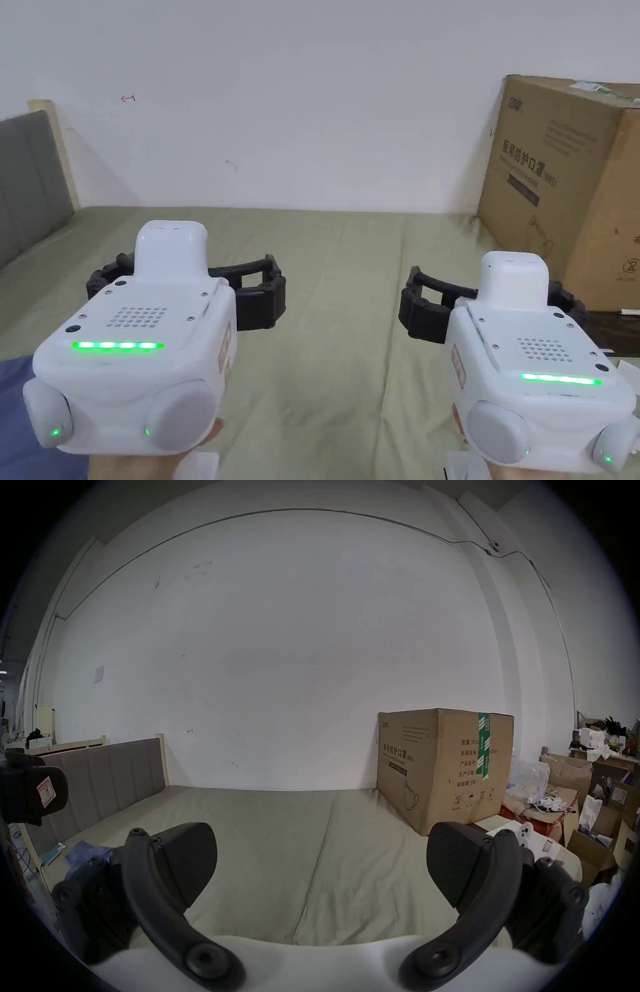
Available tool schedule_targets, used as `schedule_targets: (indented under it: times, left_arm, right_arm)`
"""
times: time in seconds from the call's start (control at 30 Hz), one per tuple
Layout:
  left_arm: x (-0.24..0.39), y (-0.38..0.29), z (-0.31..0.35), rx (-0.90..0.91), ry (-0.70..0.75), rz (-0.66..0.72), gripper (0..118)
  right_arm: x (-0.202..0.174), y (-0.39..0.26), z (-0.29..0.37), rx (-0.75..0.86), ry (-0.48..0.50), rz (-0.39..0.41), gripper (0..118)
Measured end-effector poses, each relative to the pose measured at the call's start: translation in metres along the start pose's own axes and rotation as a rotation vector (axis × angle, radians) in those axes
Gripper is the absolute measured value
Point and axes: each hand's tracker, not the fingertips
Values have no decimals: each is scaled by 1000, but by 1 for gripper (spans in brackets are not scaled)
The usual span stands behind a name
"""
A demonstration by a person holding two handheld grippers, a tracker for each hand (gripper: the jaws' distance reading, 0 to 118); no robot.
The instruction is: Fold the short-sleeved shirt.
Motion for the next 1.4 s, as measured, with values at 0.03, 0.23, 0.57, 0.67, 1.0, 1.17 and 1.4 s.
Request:
schedule_targets:
  times: [0.03,0.23,0.57,0.67,1.0,1.17,1.4]
  left_arm:
    - [0,0,0,1,0,2,118]
    - [-1,1,0,5,5,2,118]
    - [-2,2,-1,2,11,-2,118]
    - [-1,1,-1,-2,15,-10,118]
    - [3,-3,-2,-18,17,-31,118]
    - [3,-3,-2,-14,16,-33,118]
    - [2,-5,-2,-19,14,-28,118]
  right_arm:
    - [1,-2,1,1,5,8,118]
    - [0,0,3,-4,56,16,118]
    - [3,4,4,16,33,16,118]
    - [4,3,4,18,22,23,118]
    - [7,1,3,8,22,19,118]
    - [6,1,3,12,14,13,118]
    - [5,0,3,18,4,31,118]
